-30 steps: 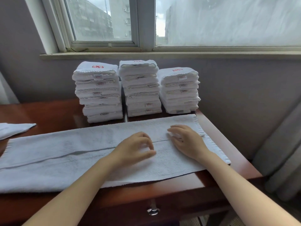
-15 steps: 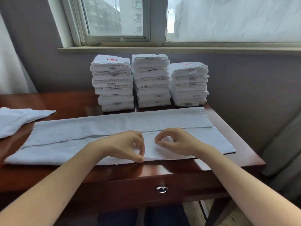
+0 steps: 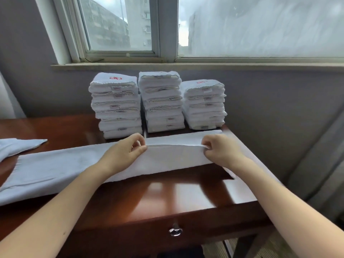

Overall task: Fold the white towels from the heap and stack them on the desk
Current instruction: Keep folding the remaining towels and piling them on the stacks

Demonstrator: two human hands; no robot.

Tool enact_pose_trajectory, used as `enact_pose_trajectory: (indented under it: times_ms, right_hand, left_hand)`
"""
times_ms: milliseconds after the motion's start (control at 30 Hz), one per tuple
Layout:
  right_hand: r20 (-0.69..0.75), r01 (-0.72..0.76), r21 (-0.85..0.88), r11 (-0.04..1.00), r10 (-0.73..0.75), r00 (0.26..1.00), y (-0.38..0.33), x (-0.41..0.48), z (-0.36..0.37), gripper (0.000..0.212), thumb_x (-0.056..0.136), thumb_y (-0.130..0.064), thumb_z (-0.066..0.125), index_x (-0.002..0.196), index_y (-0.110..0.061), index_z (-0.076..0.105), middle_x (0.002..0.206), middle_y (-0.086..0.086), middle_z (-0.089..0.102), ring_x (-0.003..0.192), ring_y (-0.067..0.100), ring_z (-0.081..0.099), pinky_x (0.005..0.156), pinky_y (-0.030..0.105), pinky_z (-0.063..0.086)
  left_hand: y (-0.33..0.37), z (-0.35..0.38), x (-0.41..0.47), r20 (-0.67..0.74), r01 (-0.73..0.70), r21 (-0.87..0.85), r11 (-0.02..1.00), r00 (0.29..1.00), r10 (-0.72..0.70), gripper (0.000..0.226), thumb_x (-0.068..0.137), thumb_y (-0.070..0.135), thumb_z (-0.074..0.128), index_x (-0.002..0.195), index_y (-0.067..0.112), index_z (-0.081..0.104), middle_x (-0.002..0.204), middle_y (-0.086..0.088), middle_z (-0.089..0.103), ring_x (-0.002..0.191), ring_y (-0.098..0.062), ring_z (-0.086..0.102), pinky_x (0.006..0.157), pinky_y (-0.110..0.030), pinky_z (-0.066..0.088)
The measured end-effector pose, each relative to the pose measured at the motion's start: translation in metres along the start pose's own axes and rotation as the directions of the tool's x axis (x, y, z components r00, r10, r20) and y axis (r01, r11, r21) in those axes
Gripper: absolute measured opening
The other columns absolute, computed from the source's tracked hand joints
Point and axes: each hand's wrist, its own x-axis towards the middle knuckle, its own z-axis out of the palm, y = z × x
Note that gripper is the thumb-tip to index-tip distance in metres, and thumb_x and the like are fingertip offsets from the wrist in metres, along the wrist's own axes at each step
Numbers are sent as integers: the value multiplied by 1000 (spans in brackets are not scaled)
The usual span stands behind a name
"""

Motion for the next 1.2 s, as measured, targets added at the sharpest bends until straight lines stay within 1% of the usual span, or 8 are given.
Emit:
enact_pose_trajectory:
  times_ms: [133, 267, 400, 500, 600, 733, 867, 1200]
  right_hand:
    - [-248, -95, -3, 995, 92, 964, 15, 29, 7, 18, 81, -15, 51, 88, -26, 64, 82, -5, 65, 84, 25, 59, 54, 29, 26]
    - [-334, -114, -85, 990, 80, 939, 25, 59, 18, 31, 80, -7, 50, 104, -23, 61, 86, -1, 68, 78, 31, 60, 55, 30, 22]
    - [-209, -167, -263, 950, 113, 971, 30, 82, 30, 34, 80, -5, 51, 109, -22, 60, 96, 0, 70, 78, 27, 56, 69, 31, 25]
    - [-73, -120, -452, 884, 98, 993, 25, 88, 39, 43, 80, -9, 51, 118, -26, 56, 113, -3, 64, 107, 23, 55, 97, 35, 30]
    - [-62, 26, -349, 937, -51, 997, 5, 84, 55, 50, 83, -12, 52, 131, -27, 56, 128, -5, 59, 126, 20, 47, 119, 44, 8]
    - [183, 79, 61, 995, -89, 979, -30, 77, 83, 44, 100, -30, 40, 142, -22, 46, 150, 1, 45, 144, 18, 29, 119, 43, 5]
    - [272, 77, 14, 997, -78, 959, -30, 75, 98, 55, 101, -47, 28, 152, -28, 27, 163, 0, 17, 151, 14, 7, 121, 43, -3]
    - [303, 78, -11, 997, -71, 950, 24, 56, 73, 57, 101, -54, 28, 154, -37, 22, 164, -10, 13, 150, 5, 3, 121, 35, -5]
  left_hand:
    - [-10, 3, 22, -101, -9, 95, 995, 995, 19, 9, 95, 42, 56, 90, 35, 53, 78, 12, 59, 73, -4, 56, 63, -32, 45]
    - [-21, 8, 46, -160, 16, 203, 979, 987, 17, 7, 96, 43, 55, 94, 36, 55, 85, 17, 58, 79, -6, 56, 61, -29, 41]
    - [-32, 19, 65, -151, 23, 267, 963, 988, 18, 8, 97, 43, 54, 94, 35, 56, 93, 18, 60, 83, -9, 57, 62, -30, 40]
    - [-41, 30, 74, -103, 5, 297, 955, 994, 27, 7, 96, 40, 55, 95, 33, 58, 98, 15, 64, 84, -11, 58, 66, -32, 43]
    - [-49, 40, 77, -75, 4, 246, 969, 997, 15, 9, 95, 38, 57, 98, 32, 62, 100, 15, 65, 88, -11, 59, 72, -32, 46]
    - [-53, 45, 78, -100, -8, 236, 972, 994, 33, 9, 94, 36, 59, 98, 30, 64, 99, 15, 65, 87, -10, 60, 70, -30, 45]
    - [-50, 48, 75, -116, 11, 230, 973, 993, 16, 9, 93, 33, 60, 99, 28, 64, 100, 14, 66, 88, -13, 61, 73, -32, 47]
    - [-1, 83, 71, -157, -7, 227, 974, 987, 43, 13, 95, 29, 55, 100, 23, 65, 98, 8, 65, 84, -18, 62, 71, -36, 49]
